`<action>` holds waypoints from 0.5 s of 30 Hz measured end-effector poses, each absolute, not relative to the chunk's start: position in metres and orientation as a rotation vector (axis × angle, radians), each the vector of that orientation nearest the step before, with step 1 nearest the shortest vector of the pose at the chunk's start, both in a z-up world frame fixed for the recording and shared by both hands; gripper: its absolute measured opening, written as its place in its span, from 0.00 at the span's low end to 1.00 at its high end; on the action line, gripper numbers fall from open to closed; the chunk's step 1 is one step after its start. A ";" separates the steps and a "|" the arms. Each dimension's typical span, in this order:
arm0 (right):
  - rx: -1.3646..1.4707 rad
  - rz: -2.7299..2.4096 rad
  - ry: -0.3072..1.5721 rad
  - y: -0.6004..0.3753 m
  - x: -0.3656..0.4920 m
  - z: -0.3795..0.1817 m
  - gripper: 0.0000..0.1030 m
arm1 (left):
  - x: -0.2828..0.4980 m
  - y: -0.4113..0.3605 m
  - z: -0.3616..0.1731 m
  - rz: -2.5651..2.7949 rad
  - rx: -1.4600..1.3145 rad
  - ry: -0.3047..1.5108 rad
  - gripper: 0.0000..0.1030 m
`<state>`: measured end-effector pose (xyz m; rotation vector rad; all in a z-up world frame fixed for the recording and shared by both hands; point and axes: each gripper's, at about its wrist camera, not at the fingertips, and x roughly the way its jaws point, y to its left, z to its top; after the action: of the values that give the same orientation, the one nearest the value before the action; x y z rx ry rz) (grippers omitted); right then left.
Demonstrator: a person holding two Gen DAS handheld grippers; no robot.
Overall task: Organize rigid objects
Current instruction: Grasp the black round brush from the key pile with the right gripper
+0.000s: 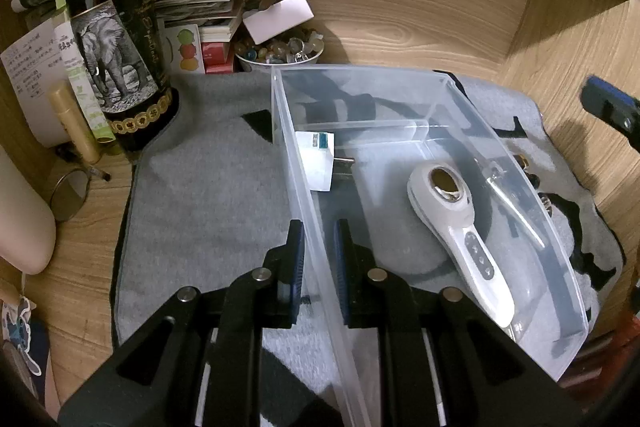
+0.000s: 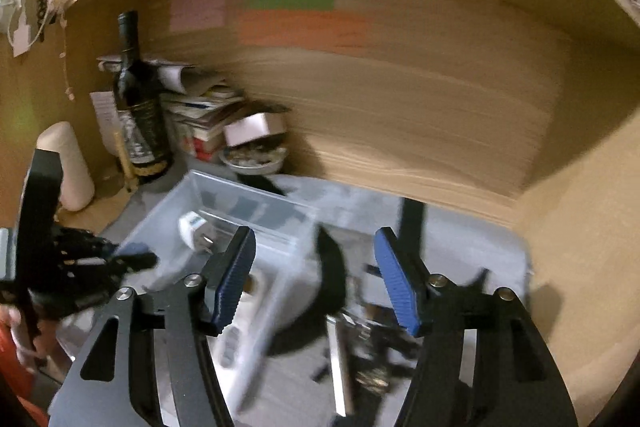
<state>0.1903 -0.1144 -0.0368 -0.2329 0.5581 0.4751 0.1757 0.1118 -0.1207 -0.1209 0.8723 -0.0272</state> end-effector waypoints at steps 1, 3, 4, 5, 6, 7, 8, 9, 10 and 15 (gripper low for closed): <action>-0.232 0.459 0.565 -0.120 0.189 -0.038 0.57 | 0.175 0.112 -0.121 -0.026 -0.121 0.872 0.14; -0.234 0.434 0.589 -0.130 0.188 -0.045 0.57 | 0.175 0.112 -0.121 -0.025 -0.121 0.872 0.14; -0.238 0.423 0.603 -0.133 0.187 -0.049 0.57 | 0.175 0.112 -0.121 -0.025 -0.121 0.872 0.14; -0.243 0.412 0.619 -0.137 0.187 -0.055 0.57 | 0.175 0.112 -0.121 -0.024 -0.121 0.873 0.14; -0.248 0.401 0.640 -0.140 0.187 -0.063 0.57 | 0.174 0.111 -0.121 -0.023 -0.121 0.873 0.14; -0.251 0.394 0.660 -0.143 0.187 -0.070 0.57 | 0.174 0.111 -0.121 -0.021 -0.121 0.874 0.14; -0.248 0.386 0.680 -0.147 0.188 -0.078 0.57 | 0.174 0.110 -0.121 -0.019 -0.121 0.874 0.14; -0.244 0.379 0.702 -0.150 0.189 -0.086 0.57 | 0.173 0.110 -0.121 -0.017 -0.120 0.874 0.14; -0.238 0.371 0.727 -0.153 0.191 -0.095 0.57 | 0.172 0.109 -0.121 -0.015 -0.120 0.875 0.14; -0.204 0.329 0.832 -0.167 0.206 -0.129 0.57 | 0.171 0.107 -0.121 -0.004 -0.116 0.879 0.14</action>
<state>0.2062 -0.1670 -0.1291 -0.2043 0.8322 0.3291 0.1715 0.1069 -0.1211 -0.1162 0.8793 -0.0039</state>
